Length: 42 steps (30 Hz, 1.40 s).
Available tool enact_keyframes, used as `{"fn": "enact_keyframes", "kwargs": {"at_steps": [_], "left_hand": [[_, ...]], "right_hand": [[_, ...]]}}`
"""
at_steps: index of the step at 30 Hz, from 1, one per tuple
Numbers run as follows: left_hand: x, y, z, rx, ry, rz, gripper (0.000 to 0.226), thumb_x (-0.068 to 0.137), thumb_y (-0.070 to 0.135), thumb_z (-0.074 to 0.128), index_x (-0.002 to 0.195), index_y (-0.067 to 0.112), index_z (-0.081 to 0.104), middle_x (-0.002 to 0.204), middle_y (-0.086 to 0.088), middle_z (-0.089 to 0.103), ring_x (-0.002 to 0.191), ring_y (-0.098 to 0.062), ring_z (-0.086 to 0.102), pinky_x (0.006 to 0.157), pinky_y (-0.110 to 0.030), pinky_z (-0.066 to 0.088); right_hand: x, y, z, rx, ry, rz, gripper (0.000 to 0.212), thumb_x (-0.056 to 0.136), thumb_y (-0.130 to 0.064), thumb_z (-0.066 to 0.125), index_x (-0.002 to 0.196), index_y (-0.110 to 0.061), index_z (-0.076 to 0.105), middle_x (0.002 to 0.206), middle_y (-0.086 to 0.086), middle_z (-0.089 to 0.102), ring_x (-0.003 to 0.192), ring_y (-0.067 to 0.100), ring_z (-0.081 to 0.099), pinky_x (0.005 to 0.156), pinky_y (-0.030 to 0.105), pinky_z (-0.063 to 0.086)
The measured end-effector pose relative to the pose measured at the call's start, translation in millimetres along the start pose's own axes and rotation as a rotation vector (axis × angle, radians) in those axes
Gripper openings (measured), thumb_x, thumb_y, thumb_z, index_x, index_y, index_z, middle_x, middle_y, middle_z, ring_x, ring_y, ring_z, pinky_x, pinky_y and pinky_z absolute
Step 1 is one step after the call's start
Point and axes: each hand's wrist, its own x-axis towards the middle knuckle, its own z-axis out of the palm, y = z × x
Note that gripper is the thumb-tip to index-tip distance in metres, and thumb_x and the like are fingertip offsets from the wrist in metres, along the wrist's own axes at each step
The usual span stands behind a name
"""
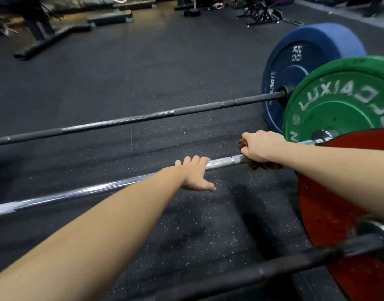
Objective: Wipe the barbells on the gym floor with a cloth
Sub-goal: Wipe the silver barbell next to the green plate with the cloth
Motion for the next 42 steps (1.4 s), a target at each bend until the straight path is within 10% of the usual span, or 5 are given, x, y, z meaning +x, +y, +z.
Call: {"fn": "enact_keyframes", "kwargs": {"at_steps": [8,12,18,42], "left_hand": [[1,-1,-1,-0.066,0.023,-0.01,0.088,0.086,0.057,0.069,0.154,0.02,0.028,0.151,-0.006,0.038,0.138,-0.031,0.034,0.112,-0.05,0.027],[-4,0,-2,-0.042,0.051,-0.03,0.059,0.085,0.055,0.07,0.118,0.015,0.042,0.13,-0.007,0.046,0.13,-0.032,0.042,0.106,-0.05,0.033],[-22,-29,0,0.019,0.031,-0.114,0.085,0.091,0.057,0.063,0.155,0.015,0.025,0.154,-0.009,0.036,0.141,-0.033,0.035,0.11,-0.056,0.032],[-51,-81,21,0.128,0.061,-0.098,0.077,0.089,0.056,0.063,0.146,0.017,0.029,0.142,-0.003,0.036,0.125,-0.028,0.037,0.103,-0.048,0.033]], "right_hand": [[-3,-62,-1,0.034,-0.01,-0.129,0.034,0.1,-0.035,0.042,0.128,-0.016,0.047,0.126,0.015,0.054,0.111,0.041,0.058,0.075,0.041,0.04],[-19,-85,3,0.201,-0.016,-0.175,0.032,0.1,-0.037,0.043,0.124,-0.017,0.045,0.121,0.015,0.052,0.105,0.043,0.06,0.078,0.044,0.043],[-11,-69,-9,0.102,-0.059,-0.072,0.02,0.098,-0.032,0.041,0.112,-0.018,0.042,0.119,0.012,0.059,0.091,0.036,0.055,0.074,0.041,0.042],[-18,-68,5,0.129,0.038,-0.069,0.023,0.099,-0.037,0.041,0.111,-0.018,0.042,0.106,0.012,0.054,0.082,0.036,0.057,0.069,0.039,0.045]]}}
